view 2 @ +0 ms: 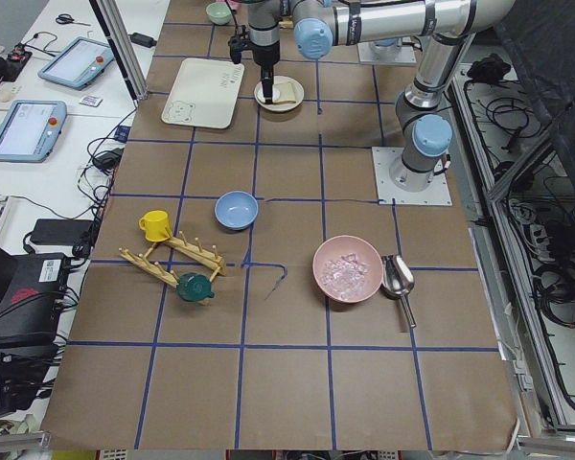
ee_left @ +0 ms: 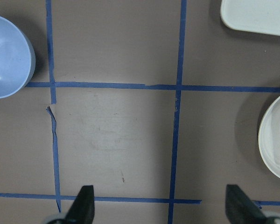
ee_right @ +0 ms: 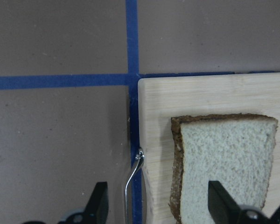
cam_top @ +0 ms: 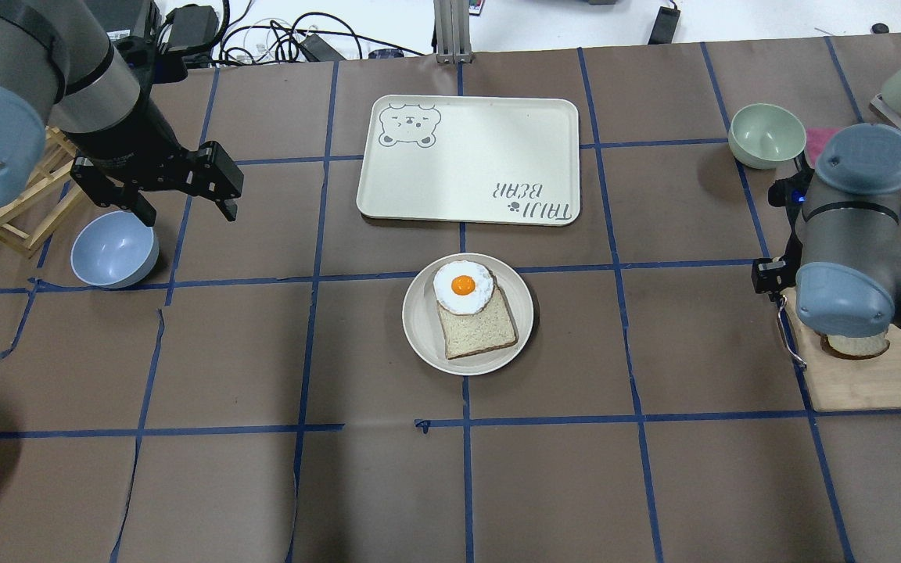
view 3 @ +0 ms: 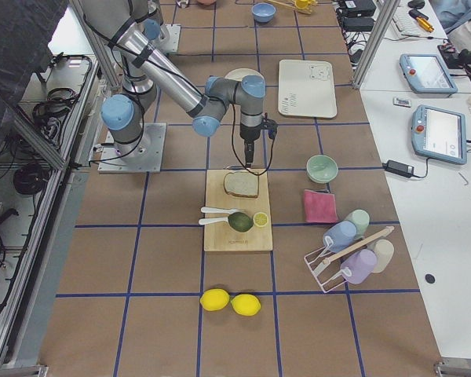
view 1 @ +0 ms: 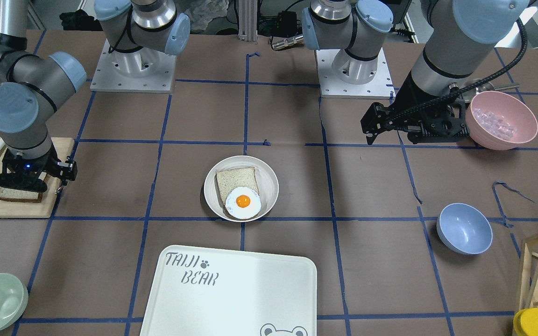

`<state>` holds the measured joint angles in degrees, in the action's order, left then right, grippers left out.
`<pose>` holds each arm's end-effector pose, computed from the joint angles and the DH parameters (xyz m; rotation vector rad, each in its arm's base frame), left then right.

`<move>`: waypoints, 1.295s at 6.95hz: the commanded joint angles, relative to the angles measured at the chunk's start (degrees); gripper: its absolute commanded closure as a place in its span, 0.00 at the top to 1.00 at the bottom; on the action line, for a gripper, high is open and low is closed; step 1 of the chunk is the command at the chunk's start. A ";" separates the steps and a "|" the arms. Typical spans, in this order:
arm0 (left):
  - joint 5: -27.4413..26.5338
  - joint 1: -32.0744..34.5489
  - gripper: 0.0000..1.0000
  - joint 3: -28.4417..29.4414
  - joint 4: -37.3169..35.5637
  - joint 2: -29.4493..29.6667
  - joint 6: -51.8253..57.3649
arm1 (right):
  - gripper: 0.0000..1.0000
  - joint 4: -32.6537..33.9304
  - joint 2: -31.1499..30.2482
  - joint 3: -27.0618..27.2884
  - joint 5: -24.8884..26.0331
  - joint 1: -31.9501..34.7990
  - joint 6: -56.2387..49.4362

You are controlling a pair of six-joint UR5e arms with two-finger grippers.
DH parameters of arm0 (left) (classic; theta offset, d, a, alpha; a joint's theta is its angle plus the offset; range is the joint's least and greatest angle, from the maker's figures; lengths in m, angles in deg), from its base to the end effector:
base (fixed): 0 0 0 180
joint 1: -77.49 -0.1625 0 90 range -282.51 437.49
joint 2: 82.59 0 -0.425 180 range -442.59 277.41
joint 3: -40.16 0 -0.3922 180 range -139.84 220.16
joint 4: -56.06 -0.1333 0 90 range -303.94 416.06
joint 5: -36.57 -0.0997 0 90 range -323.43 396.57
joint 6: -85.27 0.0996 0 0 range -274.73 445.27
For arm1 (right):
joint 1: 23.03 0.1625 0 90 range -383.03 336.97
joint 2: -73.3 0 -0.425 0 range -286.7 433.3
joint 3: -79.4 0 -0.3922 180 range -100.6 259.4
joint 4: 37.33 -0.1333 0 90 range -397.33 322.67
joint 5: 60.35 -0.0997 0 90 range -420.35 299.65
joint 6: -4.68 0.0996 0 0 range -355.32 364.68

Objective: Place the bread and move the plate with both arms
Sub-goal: 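Move the right gripper down over the bread slice on the wooden board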

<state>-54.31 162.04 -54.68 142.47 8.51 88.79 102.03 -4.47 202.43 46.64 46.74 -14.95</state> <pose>-0.0843 -0.5041 0.4432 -0.0522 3.1284 0.0659 -0.0656 -0.4792 0.2114 -0.0300 -2.8382 -0.0490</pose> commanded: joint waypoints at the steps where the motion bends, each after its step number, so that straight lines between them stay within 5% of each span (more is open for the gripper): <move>1: 0.00 0.00 1.00 0.00 -0.01 0.04 0.00 | 0.59 0.11 1.21 0.73 3.14 -0.69 0.29; 5: -0.09 0.00 1.00 -0.09 -0.01 0.04 0.00 | 0.55 0.29 2.52 0.90 3.93 -2.01 0.55; 6: -0.09 0.00 1.00 -0.09 -0.01 0.13 0.00 | 0.37 0.12 2.53 0.90 4.02 -2.79 -0.14; 8: -0.09 0.00 1.00 -0.09 -0.01 -0.05 0.00 | 0.34 0.11 3.94 0.90 4.02 -3.76 -0.41; 9: -0.09 0.00 1.00 -0.09 -0.01 0.04 0.00 | 0.18 -0.06 3.94 0.90 3.93 -3.77 -0.32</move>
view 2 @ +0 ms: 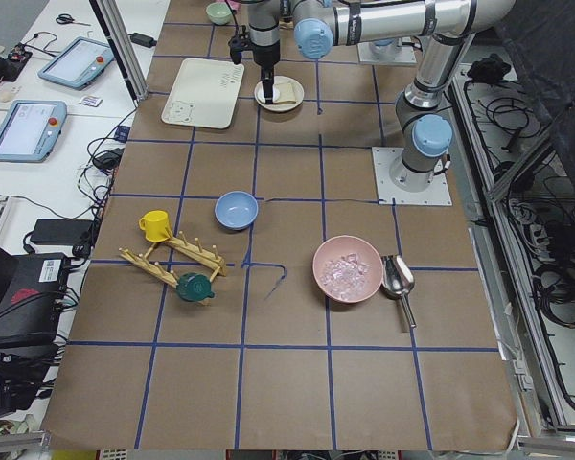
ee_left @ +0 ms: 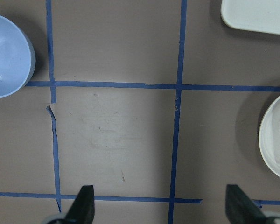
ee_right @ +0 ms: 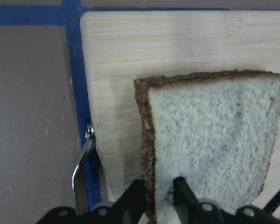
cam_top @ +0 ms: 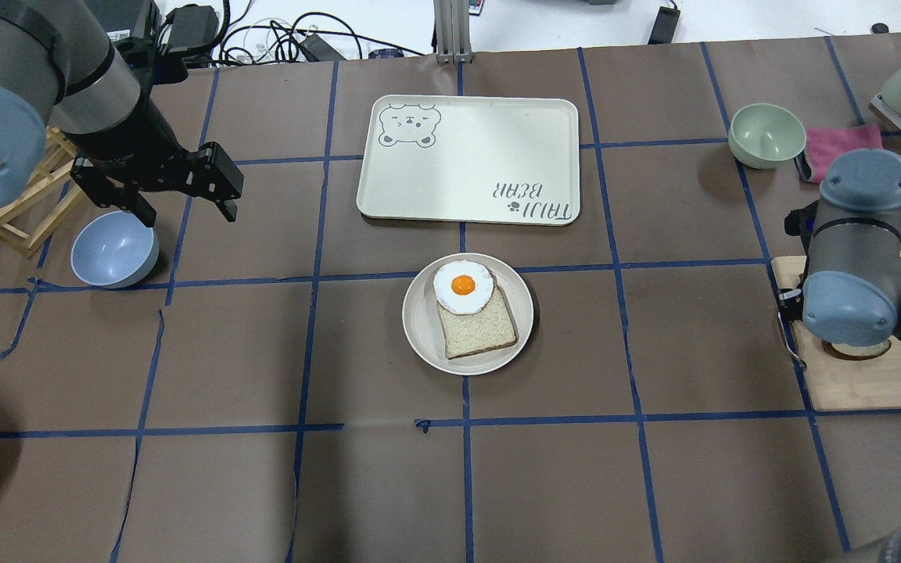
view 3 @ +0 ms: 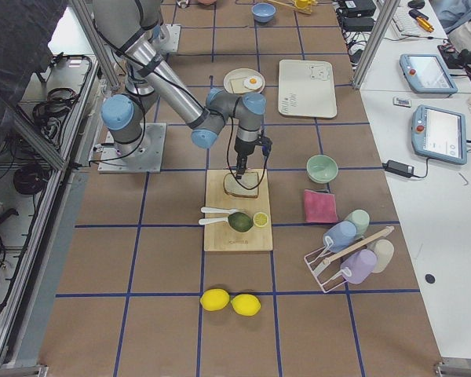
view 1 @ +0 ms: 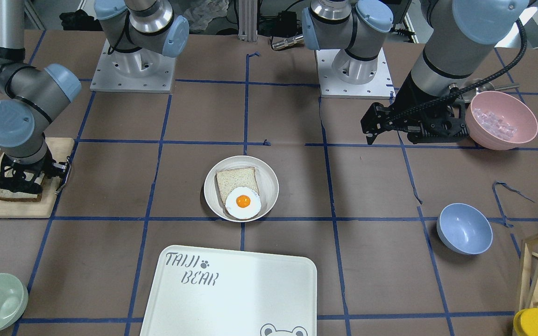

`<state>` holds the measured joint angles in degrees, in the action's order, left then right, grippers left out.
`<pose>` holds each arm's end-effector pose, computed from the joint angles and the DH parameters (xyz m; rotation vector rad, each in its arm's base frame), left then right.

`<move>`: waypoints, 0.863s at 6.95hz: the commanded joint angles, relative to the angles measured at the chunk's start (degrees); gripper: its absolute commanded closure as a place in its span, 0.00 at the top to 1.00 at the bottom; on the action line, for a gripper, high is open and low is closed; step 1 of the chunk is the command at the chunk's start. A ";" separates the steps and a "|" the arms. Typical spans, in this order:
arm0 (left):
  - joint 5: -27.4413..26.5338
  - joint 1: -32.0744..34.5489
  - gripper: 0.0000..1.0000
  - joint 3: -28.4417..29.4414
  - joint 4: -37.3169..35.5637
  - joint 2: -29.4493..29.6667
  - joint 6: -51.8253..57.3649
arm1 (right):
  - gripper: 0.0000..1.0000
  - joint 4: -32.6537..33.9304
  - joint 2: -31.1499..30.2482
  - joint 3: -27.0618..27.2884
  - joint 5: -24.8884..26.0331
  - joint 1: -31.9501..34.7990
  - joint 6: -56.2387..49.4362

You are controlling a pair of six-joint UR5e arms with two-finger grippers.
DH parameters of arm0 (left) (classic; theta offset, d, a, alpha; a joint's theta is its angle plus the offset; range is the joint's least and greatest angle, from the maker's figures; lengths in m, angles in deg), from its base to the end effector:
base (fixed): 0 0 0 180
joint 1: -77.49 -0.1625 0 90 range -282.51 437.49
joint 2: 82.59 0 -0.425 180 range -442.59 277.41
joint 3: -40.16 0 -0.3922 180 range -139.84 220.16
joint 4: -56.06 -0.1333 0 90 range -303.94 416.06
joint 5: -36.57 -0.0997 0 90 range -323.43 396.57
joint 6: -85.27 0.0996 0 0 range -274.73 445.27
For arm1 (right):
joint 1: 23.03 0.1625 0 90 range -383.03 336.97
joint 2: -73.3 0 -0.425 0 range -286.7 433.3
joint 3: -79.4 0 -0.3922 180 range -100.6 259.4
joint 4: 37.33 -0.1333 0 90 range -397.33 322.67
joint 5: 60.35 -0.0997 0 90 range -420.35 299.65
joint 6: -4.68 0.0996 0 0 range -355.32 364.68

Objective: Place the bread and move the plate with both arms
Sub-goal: 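Move the right gripper down over the bread slice on the wooden board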

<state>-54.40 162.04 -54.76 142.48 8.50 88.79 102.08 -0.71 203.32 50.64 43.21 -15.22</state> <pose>-0.0841 -0.5038 0.4426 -0.0521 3.1269 0.0682 -0.0994 -0.4682 0.1772 -0.0920 -2.7961 -0.2040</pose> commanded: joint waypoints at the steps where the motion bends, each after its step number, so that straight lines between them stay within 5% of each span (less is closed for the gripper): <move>1: 0.00 0.00 1.00 0.00 -0.02 0.14 0.00 | 0.00 -0.37 -0.25 0.01 -0.07 -0.24 0.04; 6: -0.09 0.00 1.00 0.00 -0.02 -0.04 0.00 | 0.00 -0.63 -1.83 -0.08 -0.07 0.02 0.39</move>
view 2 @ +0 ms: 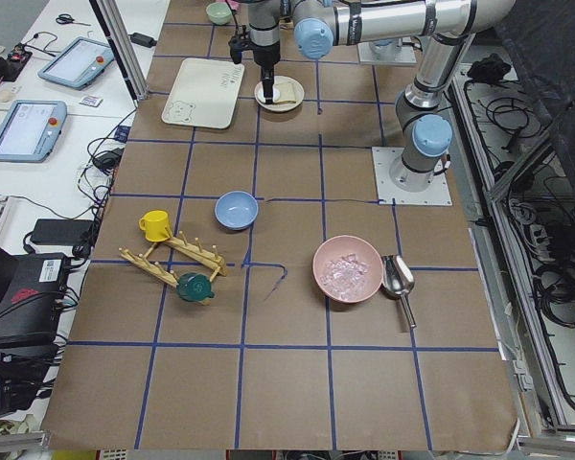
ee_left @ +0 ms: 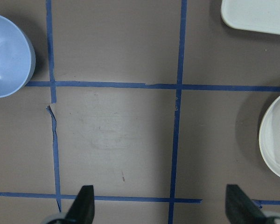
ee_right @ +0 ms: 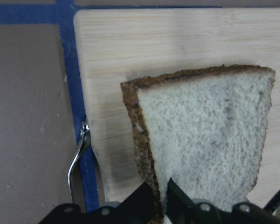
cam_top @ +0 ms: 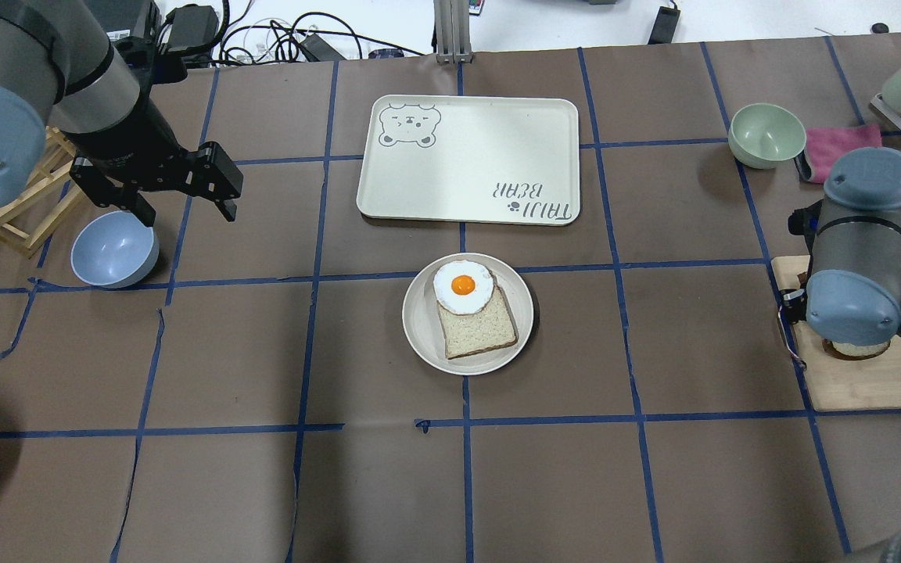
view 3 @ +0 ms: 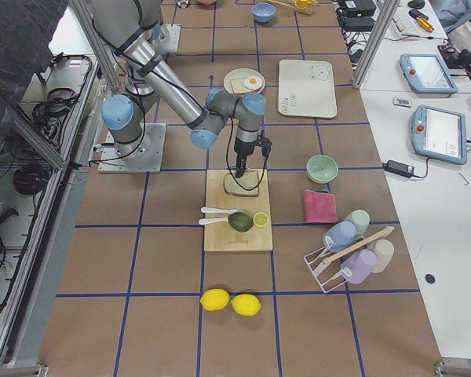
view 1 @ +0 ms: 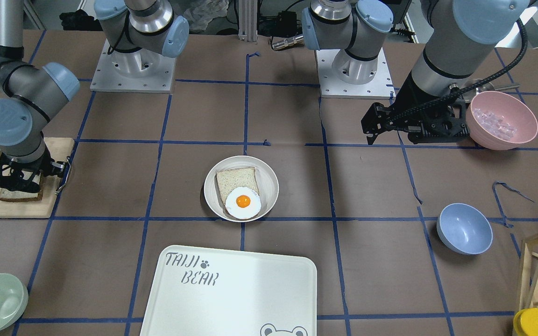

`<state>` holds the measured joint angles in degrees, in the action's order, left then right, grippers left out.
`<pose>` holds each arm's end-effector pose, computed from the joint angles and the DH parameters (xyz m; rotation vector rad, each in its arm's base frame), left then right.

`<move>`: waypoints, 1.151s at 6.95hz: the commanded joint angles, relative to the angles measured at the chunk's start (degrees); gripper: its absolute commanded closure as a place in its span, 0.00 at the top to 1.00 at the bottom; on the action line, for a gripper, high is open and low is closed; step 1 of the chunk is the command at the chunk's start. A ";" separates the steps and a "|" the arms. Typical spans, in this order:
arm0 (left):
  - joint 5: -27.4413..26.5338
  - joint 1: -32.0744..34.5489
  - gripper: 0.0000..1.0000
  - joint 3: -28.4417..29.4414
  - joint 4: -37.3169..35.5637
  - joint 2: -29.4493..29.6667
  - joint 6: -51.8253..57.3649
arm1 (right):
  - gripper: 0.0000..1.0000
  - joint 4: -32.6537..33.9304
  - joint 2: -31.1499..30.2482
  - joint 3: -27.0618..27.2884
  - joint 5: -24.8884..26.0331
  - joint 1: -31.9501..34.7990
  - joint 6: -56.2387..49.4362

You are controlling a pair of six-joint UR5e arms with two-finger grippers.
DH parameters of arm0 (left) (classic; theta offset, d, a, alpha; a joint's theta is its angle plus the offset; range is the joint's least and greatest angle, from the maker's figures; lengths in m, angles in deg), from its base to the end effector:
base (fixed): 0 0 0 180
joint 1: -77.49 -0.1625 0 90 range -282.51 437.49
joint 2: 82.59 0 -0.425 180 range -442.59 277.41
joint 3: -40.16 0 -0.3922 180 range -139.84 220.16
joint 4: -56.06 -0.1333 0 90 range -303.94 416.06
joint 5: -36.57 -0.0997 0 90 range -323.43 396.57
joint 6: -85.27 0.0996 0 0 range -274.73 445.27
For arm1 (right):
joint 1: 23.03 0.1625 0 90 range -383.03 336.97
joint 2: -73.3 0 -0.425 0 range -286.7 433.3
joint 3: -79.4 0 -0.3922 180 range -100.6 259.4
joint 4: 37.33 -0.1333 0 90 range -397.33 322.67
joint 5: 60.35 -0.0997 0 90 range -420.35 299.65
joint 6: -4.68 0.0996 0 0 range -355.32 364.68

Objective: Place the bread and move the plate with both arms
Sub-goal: 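Grasp the bread slice edge with the right gripper and lift it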

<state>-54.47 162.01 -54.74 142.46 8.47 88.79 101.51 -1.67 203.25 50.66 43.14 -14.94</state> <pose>-0.0838 -0.5038 0.4431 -0.0529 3.1256 0.0664 -0.0997 -0.4673 0.1845 -0.1025 -2.7930 -0.1927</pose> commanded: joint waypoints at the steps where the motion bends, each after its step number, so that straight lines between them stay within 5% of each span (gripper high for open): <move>1: -0.01 0.03 1.00 -0.03 0.00 -0.09 0.00 | 0.00 -0.07 -1.84 -0.01 0.00 0.36 0.19; 6: -0.01 0.03 1.00 -0.03 0.00 -0.01 0.00 | 0.00 -4.79 -7.29 -0.44 0.88 3.69 5.10; 8: -0.01 0.03 1.00 -0.03 0.00 0.08 0.00 | 0.00 -12.58 -7.48 -6.38 1.05 4.83 5.90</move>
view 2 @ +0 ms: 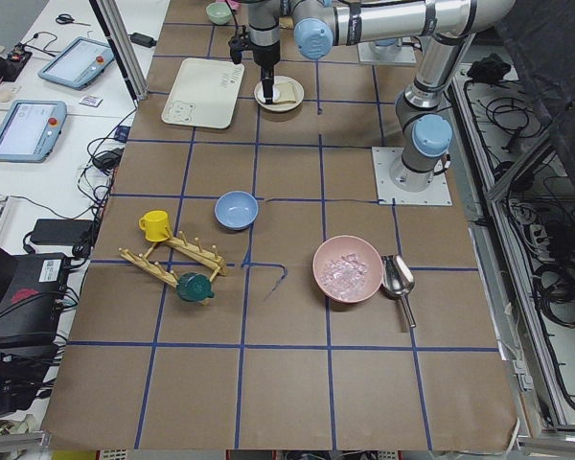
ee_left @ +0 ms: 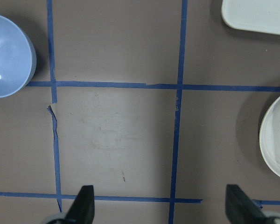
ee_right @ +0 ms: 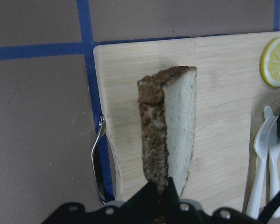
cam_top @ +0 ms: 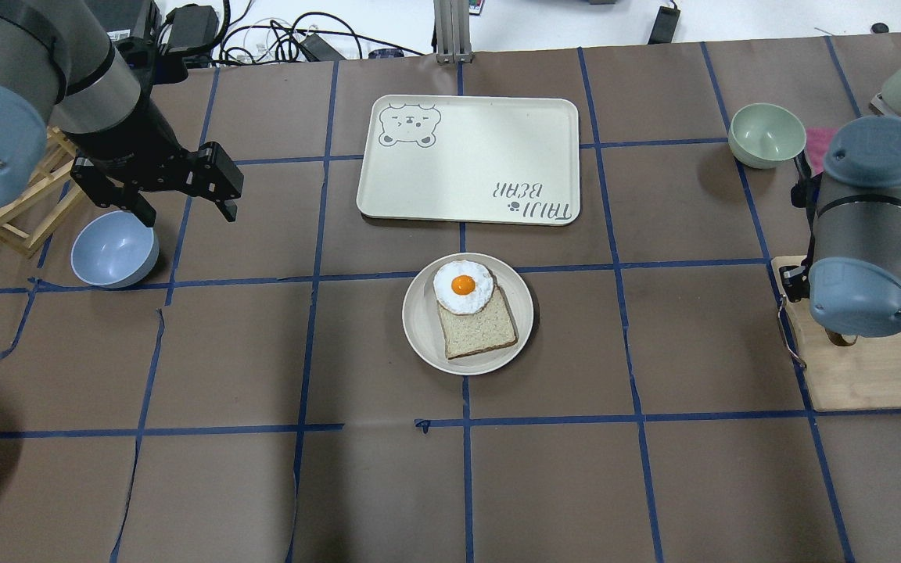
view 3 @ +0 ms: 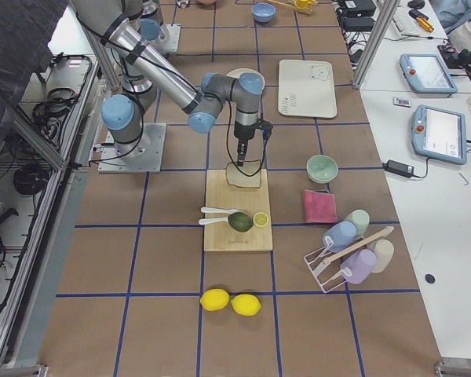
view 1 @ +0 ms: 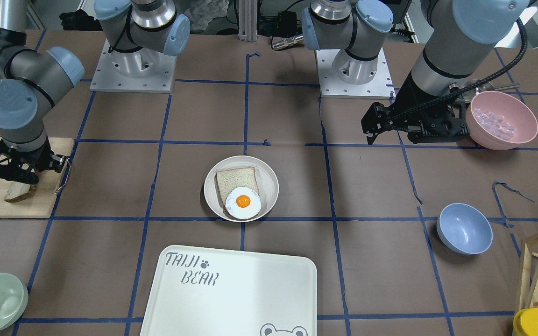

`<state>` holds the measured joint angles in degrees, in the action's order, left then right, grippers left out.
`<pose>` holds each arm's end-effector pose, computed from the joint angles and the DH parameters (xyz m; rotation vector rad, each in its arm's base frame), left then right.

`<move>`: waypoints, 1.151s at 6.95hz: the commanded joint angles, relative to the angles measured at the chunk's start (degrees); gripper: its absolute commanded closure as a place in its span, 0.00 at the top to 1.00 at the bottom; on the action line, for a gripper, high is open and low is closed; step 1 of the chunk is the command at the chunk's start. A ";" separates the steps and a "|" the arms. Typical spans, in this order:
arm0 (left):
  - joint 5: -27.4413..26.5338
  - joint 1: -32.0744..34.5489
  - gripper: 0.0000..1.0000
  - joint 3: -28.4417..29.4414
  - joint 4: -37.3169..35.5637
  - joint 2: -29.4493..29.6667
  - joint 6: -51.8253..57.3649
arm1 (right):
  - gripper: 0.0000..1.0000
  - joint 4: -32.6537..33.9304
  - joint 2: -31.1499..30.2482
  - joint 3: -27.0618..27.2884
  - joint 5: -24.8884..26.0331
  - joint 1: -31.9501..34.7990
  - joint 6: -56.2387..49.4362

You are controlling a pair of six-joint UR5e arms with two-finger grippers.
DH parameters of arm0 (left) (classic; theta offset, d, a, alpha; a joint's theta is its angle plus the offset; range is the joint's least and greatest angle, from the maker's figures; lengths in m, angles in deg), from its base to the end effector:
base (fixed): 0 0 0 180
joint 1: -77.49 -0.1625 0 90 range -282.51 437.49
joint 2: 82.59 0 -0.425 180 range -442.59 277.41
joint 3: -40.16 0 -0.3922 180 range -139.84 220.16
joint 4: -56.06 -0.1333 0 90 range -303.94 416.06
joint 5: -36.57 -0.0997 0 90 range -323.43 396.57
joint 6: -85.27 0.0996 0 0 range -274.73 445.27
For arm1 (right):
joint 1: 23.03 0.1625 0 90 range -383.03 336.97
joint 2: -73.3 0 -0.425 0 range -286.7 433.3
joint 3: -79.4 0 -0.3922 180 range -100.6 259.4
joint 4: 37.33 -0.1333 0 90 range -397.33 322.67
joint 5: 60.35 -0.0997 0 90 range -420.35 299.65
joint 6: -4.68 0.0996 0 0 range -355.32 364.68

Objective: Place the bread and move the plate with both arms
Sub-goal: 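Grasp the bread slice edge with the right gripper and lift it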

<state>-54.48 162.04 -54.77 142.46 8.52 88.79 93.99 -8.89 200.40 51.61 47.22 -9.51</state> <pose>-0.0840 -0.5039 0.4424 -0.0520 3.1255 0.0686 -0.0674 -0.4720 0.2498 -0.1456 -2.7569 -0.0985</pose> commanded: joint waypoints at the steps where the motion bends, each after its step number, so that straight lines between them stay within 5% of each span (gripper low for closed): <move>1: 0.00 0.00 1.00 0.00 0.00 -0.06 0.00 | 0.00 -11.29 -0.52 -7.23 0.62 2.33 1.79; 5: 0.00 0.00 1.00 0.00 -0.26 0.21 0.00 | 0.00 -27.12 -1.31 -21.18 -0.15 11.71 7.33; 8: 0.00 0.00 1.00 0.00 0.00 0.03 0.00 | 0.00 -37.45 6.04 -37.99 -10.22 21.92 20.04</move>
<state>-54.48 162.04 -54.77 142.42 8.52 88.79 58.67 -6.18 167.97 46.08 65.49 5.83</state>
